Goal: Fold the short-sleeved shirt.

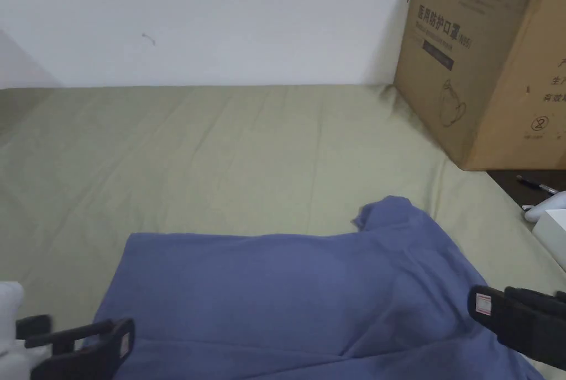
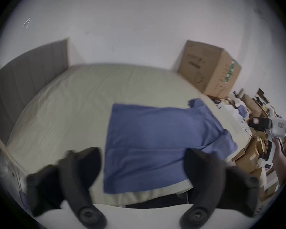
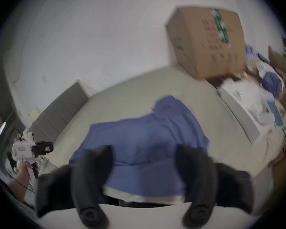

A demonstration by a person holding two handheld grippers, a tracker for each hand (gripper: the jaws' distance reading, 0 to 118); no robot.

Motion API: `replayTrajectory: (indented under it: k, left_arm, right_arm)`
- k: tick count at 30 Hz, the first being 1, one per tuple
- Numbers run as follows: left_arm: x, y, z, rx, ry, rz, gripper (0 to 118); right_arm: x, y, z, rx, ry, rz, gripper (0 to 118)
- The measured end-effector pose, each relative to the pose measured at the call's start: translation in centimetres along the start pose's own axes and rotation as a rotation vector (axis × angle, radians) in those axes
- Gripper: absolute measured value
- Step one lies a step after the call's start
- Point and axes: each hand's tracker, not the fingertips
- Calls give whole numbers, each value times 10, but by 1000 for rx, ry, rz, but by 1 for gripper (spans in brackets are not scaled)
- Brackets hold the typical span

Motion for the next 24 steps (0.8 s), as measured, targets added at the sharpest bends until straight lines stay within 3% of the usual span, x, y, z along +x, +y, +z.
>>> replayTrajectory:
  k: [1, 2, 4, 6, 10, 15, 17, 20, 21, 22, 23, 24]
  left_arm:
    - [9, -1, 2, 13, -8, -26, 45]
    - [19, -3, 4, 27, 3, -58, 0]
    - [22, -8, 3, 70, 38, -99, 0]
    - [23, -3, 4, 93, -15, -83, 0]
    - [10, 37, -17, 68, 9, -69, 0]
    - [-55, 122, -126, -162, 47, 80, 0]
    - [-85, 142, -182, -283, 77, 65, 0]
    - [-120, 150, -252, -390, 47, 155, 1]
    - [-131, 151, -272, -414, 16, 165, 14]
    - [-136, 148, -285, -446, 13, 155, 46]
    - [-140, 144, -301, -466, 37, 131, 99]
    - [-139, 138, -311, -469, 52, 96, 118]
  right_arm:
    - [-14, -2, 0, 25, -17, 42, 23]
    - [-28, -5, -1, 47, -38, 74, 1]
    - [-30, -12, -1, 80, 9, 39, 0]
    - [-31, -11, -2, 100, 66, -20, 0]
    - [-35, -1, -15, 88, 55, -7, 0]
    - [-28, 4, -50, 46, 73, 17, 0]
    - [-21, 3, -64, 0, 56, 54, 0]
    - [-10, -1, -80, -36, 42, 78, 0]
    - [-6, -2, -85, -46, 43, 76, 0]
    - [-3, -2, -90, -57, 44, 73, 0]
    - [-9, 1, -93, -71, 46, 72, 0]
    - [-9, 1, -98, -80, 46, 71, 0]
